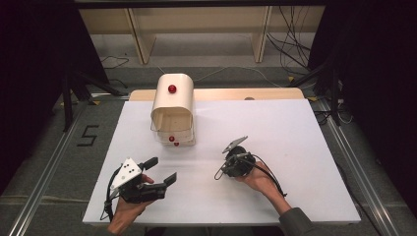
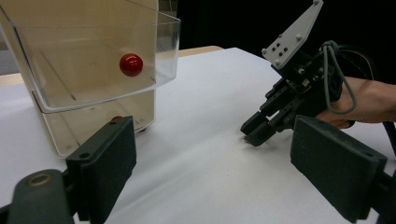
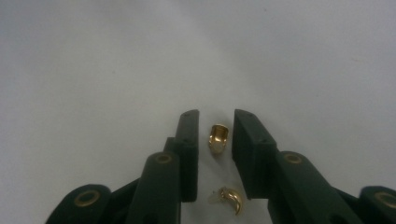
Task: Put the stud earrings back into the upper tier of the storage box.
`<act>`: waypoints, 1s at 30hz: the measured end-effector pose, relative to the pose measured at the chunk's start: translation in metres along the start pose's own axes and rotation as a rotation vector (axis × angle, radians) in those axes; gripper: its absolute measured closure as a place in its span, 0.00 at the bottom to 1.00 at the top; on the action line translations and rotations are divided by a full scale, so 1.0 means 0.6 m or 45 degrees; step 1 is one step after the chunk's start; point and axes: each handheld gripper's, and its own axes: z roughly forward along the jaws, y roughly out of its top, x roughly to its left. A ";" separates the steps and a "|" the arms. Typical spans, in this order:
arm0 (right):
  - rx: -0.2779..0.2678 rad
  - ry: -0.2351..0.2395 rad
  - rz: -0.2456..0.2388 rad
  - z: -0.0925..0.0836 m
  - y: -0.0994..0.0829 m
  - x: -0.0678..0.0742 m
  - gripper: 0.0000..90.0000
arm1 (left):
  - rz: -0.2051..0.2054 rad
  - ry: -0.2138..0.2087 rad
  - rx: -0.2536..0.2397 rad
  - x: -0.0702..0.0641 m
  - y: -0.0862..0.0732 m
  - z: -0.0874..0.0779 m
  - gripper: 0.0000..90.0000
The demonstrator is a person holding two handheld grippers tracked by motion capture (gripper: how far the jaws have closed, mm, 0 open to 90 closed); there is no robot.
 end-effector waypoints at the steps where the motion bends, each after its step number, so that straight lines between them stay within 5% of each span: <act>1: 0.013 -0.015 -0.025 0.004 0.000 0.002 0.84 | -0.001 0.000 -0.001 0.000 0.000 0.000 0.16; 17: -0.003 -0.014 -0.014 -0.006 0.002 -0.001 0.93 | -0.002 -0.005 0.003 -0.001 0.000 0.000 0.16; 30: -0.150 0.003 -0.022 -0.050 0.021 -0.006 0.94 | -0.003 0.001 0.001 0.000 0.000 0.000 0.16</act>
